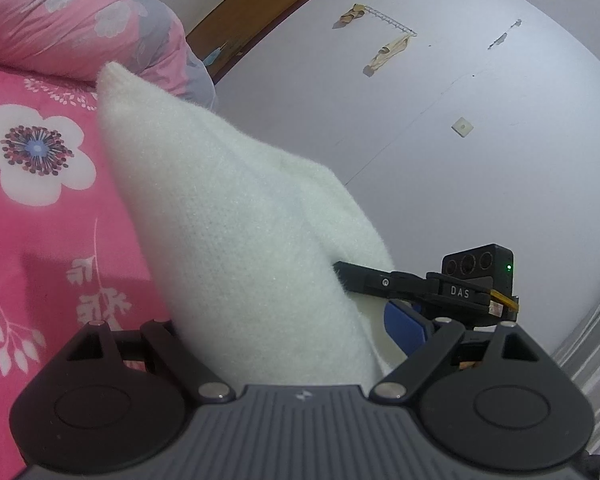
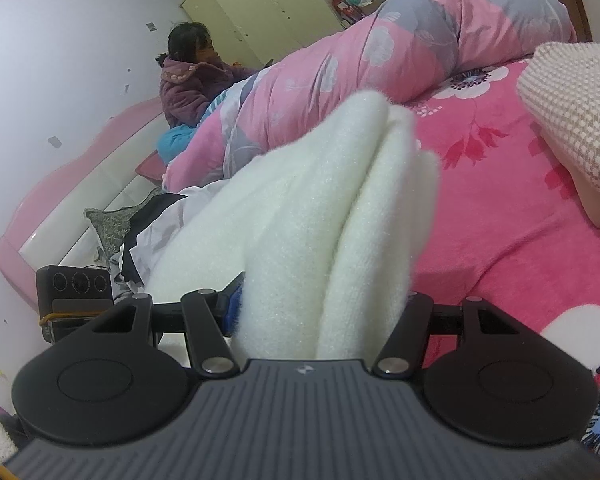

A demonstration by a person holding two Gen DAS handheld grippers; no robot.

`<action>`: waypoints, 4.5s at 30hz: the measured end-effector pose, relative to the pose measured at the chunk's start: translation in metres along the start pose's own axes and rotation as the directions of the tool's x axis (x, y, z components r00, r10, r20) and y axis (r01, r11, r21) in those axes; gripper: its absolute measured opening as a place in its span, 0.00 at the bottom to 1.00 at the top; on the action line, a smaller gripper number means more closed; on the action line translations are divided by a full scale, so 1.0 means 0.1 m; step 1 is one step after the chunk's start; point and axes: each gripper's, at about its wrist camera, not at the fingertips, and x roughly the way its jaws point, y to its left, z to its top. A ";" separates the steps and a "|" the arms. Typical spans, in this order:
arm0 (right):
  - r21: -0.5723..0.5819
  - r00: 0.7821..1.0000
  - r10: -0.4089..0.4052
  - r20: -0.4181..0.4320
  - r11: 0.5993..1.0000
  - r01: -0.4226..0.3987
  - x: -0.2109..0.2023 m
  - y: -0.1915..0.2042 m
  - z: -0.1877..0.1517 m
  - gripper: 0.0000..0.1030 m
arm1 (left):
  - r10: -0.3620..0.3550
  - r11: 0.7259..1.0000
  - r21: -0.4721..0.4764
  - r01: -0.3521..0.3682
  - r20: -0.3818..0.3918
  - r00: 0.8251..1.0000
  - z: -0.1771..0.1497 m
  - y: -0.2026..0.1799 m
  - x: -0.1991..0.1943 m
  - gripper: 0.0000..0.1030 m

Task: Fold clothes
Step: 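Lift the folded sweater off the bed with both grippers, then carry the sweater with both grippers and lower it onto the pink checked stack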

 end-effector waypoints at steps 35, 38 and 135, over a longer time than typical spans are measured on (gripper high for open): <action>0.001 0.999 0.005 0.032 1.000 -0.005 -0.17 -0.03 -0.15 0.57 | 0.015 0.999 0.034 -0.014 -0.030 0.999 0.00 -0.10 0.11 0.87; 0.003 0.999 0.003 0.042 1.000 -0.003 -0.18 -0.08 -0.21 0.57 | 0.016 0.999 0.036 -0.015 -0.047 0.999 -0.01 -0.10 0.16 0.87; 0.209 0.685 -0.448 0.575 0.889 0.406 -1.00 -1.76 -0.01 0.45 | 0.270 0.773 0.580 -0.257 0.067 0.961 1.53 -0.64 3.07 0.95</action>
